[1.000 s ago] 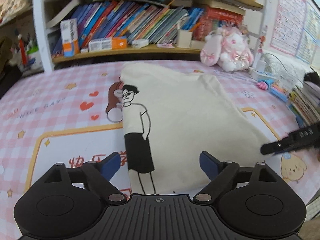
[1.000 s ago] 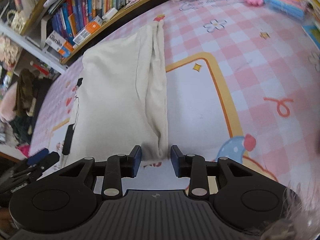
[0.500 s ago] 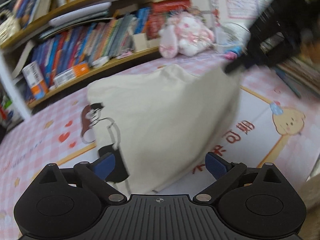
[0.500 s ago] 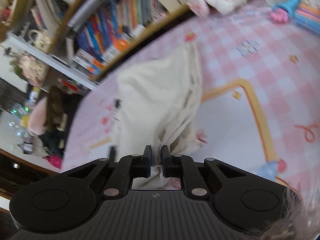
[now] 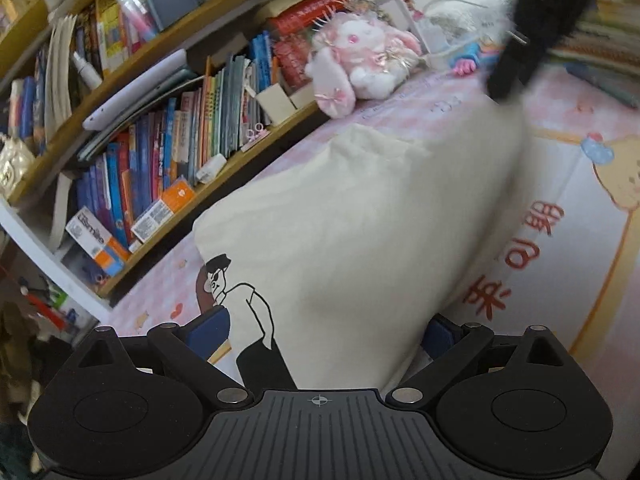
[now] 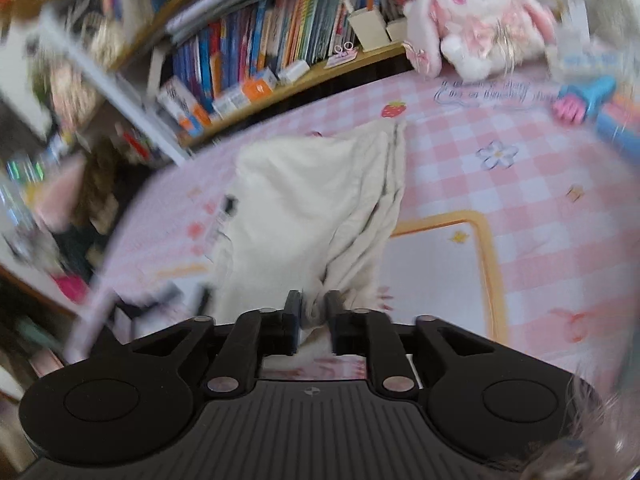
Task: Fold clothes
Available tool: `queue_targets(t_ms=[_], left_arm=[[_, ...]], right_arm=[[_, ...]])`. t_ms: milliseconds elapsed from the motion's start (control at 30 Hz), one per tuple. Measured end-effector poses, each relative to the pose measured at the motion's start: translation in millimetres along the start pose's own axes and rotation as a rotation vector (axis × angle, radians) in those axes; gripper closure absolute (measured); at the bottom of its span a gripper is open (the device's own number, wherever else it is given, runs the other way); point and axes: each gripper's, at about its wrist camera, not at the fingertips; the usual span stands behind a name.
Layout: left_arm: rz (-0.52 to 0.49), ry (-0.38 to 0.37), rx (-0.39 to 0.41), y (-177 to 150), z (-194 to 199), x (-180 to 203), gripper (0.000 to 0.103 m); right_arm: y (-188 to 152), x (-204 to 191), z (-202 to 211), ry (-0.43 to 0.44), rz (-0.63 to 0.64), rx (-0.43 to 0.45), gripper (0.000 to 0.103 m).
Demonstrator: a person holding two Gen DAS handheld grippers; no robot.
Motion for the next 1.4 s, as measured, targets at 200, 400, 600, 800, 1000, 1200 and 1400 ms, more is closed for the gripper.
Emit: queue_targets(t_ms=[200,400,600,800,1000,1200,1400], left_arm=[[0.017,-0.036,-0.005,6.4,-1.3,-13.6,0.004],[0.069,-0.066,-0.005,7.9,-2.5,-25.8,0.004],[0.039,-0.075,0.001,2.1,0.3,-20.6,0.004],[-0.116,-0.024,-0.025,-13.6,1.6,0.6,0.005],[-0.192,0.03,-0.044,-26.5,5.6,-1.0,0.02],[-0.223,-0.005,-0.074,-38.6,5.8,-13.4,0.06],[-0.275,-0.096,-0.103,-33.9,4.7,-7.6,0.096]], right_arm=[[-40.9,-31.8,-7.0,-0.157,0.595,-0.047,0.032],[-89.0,-54.5,-41.6,-0.263,1.119,-0.039,0.025],[-101.8,-59.3,-73.3,-0.357,1.248,0.022,0.037],[-85.3,-62.5,-70.0,-0.383,1.226,0.077,0.078],[-73.0,-77.1,-64.2,-0.39,1.217,0.117,0.08],[-74.8,-74.0,-65.8,-0.402,1.225,0.101,0.08],[-89.4,-66.2,-74.7,-0.387,1.222,0.034,0.085]])
Point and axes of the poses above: each gripper's, at about its wrist camera, not at the fingertips, and z roughly against the way its jaws point, x to its right, y to its top, and after that the axes turned 3 degrees about -z, right-handed
